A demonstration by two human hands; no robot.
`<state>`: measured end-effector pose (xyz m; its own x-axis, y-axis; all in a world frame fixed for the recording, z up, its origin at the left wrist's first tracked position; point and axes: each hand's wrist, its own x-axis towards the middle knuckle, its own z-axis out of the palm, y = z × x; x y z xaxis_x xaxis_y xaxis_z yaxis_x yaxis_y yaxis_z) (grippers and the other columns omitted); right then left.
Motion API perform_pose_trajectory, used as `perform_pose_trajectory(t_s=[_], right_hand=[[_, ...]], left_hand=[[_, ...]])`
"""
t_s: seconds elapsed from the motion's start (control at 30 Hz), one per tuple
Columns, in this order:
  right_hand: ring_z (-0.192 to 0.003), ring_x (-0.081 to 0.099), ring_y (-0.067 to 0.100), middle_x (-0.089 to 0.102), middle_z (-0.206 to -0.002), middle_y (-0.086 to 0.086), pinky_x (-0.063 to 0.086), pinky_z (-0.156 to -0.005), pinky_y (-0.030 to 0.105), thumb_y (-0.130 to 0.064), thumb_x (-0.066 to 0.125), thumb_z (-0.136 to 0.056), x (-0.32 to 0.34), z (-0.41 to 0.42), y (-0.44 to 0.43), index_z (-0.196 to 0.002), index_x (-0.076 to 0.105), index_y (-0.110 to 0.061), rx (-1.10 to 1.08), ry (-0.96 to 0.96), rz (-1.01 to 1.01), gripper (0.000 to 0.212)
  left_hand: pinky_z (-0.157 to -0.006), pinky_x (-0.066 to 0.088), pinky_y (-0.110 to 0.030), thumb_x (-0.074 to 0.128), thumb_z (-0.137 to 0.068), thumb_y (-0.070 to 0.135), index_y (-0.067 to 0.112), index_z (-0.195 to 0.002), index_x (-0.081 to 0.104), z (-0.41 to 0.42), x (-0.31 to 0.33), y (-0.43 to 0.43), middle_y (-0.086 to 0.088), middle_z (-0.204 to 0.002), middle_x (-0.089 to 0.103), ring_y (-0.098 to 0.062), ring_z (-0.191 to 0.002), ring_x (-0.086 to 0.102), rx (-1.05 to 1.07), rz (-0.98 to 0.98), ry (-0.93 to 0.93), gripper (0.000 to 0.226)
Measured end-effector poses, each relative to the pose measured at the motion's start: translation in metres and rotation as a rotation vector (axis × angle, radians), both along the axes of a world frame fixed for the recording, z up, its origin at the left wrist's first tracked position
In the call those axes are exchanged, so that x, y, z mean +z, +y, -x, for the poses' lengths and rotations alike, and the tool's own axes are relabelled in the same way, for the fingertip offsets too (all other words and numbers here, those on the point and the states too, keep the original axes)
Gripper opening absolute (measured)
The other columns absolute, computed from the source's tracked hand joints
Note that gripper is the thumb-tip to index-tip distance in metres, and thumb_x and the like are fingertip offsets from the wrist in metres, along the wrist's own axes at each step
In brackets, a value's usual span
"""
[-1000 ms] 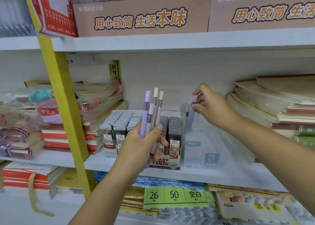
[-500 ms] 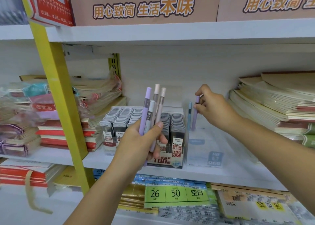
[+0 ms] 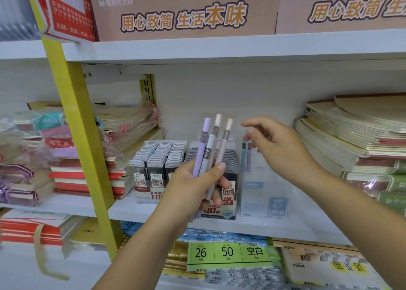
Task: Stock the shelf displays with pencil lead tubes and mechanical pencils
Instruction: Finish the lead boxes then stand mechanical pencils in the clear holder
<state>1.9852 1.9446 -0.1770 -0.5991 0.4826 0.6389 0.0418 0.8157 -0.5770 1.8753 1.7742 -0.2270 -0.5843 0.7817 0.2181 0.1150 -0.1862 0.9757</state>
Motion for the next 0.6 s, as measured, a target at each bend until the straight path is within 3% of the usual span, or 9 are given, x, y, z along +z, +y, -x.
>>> perform_pose_trajectory(t_s=[0.1,0.23,0.3,0.4,0.47,0.53,0.6], right_hand=[[-0.086,0.069,0.005,0.074,-0.095,-0.009,0.053,-0.067,0.016,-0.026,0.056,-0.096,-0.001,-0.011,-0.032,-0.121,0.057,-0.037,0.357,0.014,0.375,0.028],[-0.084,0.072,0.015,0.076,-0.091,0.003,0.053,-0.065,0.018,-0.017,0.064,-0.089,-0.001,-0.015,-0.041,-0.12,0.057,-0.028,0.433,0.137,0.574,0.033],[-0.079,0.072,0.018,0.076,-0.089,0.008,0.054,-0.063,0.021,-0.013,0.064,-0.089,-0.001,-0.016,-0.039,-0.116,0.059,-0.019,0.427,0.162,0.622,0.029],[-0.071,0.07,0.021,0.075,-0.086,0.01,0.056,-0.06,0.024,-0.002,0.062,-0.088,0.001,-0.017,-0.033,-0.106,0.057,-0.009,0.423,0.236,0.673,0.02],[-0.068,0.07,0.023,0.074,-0.08,0.008,0.057,-0.057,0.025,0.005,0.06,-0.088,0.009,-0.021,-0.023,-0.101,0.055,-0.01,0.394,0.36,0.667,0.02],[-0.07,0.071,0.023,0.073,-0.079,0.008,0.057,-0.057,0.025,0.009,0.057,-0.088,0.021,-0.029,-0.008,-0.102,0.051,-0.018,0.321,0.459,0.54,0.031],[-0.075,0.072,0.021,0.072,-0.083,0.008,0.058,-0.061,0.025,0.009,0.059,-0.088,0.032,-0.036,0.009,-0.103,0.047,-0.028,0.222,0.429,0.329,0.041]], left_hand=[[-0.042,0.037,-0.024,0.07,-0.09,0.039,0.022,-0.095,0.07,-0.004,0.0,0.004,-0.005,-0.08,0.075,-0.015,-0.05,0.058,-0.064,-0.017,-0.015,0.018],[-0.042,0.034,-0.023,0.075,-0.085,0.047,0.031,-0.088,0.074,-0.008,-0.002,0.006,-0.004,-0.081,0.075,-0.013,-0.05,0.056,-0.119,-0.02,-0.021,0.016],[-0.042,0.033,-0.022,0.075,-0.082,0.047,0.028,-0.095,0.075,-0.01,-0.003,0.007,-0.005,-0.083,0.076,-0.013,-0.05,0.057,-0.14,-0.021,-0.044,0.024],[-0.041,0.032,-0.021,0.076,-0.084,0.047,0.02,-0.106,0.07,-0.01,-0.003,0.006,-0.009,-0.091,0.078,-0.014,-0.05,0.058,-0.149,-0.032,-0.095,0.035],[-0.044,0.03,-0.023,0.072,-0.082,0.051,0.025,-0.099,0.073,-0.008,-0.003,0.004,-0.016,-0.095,0.077,-0.017,-0.051,0.055,-0.107,-0.029,-0.097,0.032],[-0.046,0.031,-0.026,0.067,-0.086,0.054,0.036,-0.09,0.075,-0.003,-0.005,0.002,-0.015,-0.094,0.077,-0.017,-0.049,0.049,-0.049,-0.011,-0.048,0.021],[-0.044,0.033,-0.024,0.065,-0.09,0.053,0.044,-0.09,0.07,0.0,-0.007,0.0,-0.004,-0.088,0.077,-0.01,-0.044,0.045,-0.032,-0.041,-0.03,0.01]])
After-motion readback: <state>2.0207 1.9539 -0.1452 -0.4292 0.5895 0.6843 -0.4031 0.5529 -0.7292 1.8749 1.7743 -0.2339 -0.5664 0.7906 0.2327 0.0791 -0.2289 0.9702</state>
